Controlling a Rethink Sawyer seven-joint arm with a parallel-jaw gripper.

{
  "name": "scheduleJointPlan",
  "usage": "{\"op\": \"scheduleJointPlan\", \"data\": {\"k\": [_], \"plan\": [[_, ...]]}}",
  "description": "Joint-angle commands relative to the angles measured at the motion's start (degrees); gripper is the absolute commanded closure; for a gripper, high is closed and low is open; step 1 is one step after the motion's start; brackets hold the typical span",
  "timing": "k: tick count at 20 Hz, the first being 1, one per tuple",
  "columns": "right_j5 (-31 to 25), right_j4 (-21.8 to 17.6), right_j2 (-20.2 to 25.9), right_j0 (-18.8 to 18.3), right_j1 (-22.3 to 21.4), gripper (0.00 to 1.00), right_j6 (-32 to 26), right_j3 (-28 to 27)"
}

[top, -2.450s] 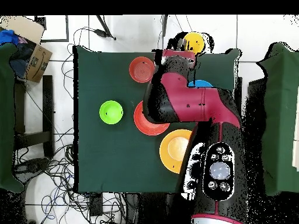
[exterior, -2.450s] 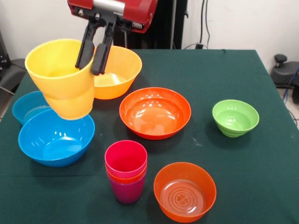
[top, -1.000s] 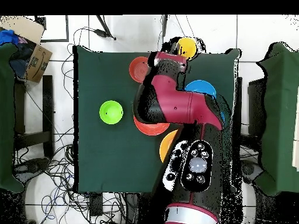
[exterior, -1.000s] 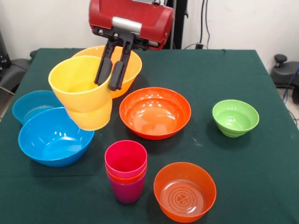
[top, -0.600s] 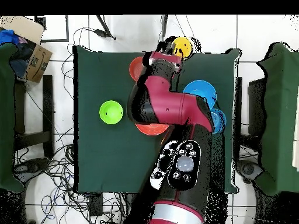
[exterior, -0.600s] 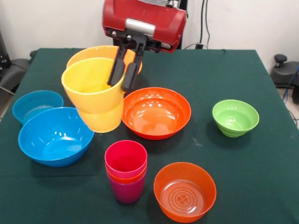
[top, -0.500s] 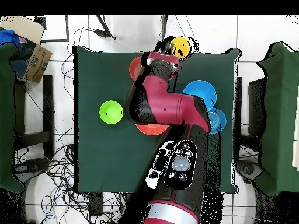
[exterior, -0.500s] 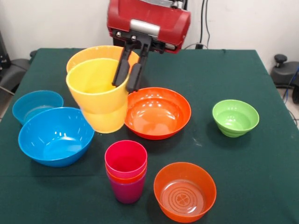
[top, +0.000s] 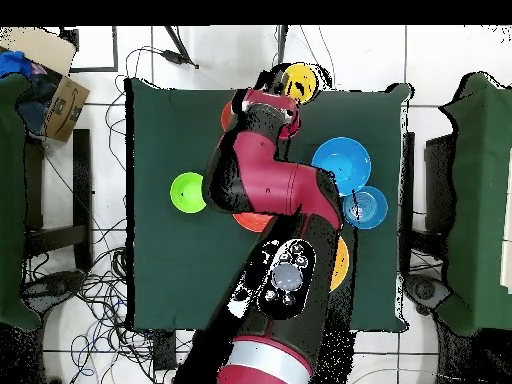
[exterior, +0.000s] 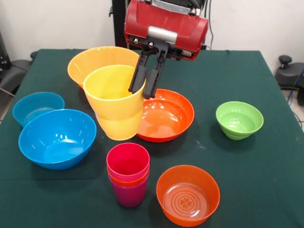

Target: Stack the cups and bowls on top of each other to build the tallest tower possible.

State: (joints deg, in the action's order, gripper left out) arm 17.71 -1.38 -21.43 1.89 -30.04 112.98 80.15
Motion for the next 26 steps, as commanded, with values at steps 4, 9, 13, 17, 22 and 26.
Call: {"op": "scheduleJointPlan", "data": {"k": [4,9,13,17,22,26], "plan": [[2.32,3.39,0.44,1.79,4.15,1.0,7.65,2.91],[2.79,3.57,0.56,1.79,5.06,1.0,7.32,2.12],[4.12,4.56,0.18,2.27,6.22,1.0,7.78,1.92],[4.91,6.11,-0.53,3.1,7.3,1.0,7.83,1.55],[6.04,7.66,-0.7,3.54,8.63,1.0,7.8,1.25],[6.43,8.46,-0.85,3.74,8.96,1.0,7.64,1.19]]}}
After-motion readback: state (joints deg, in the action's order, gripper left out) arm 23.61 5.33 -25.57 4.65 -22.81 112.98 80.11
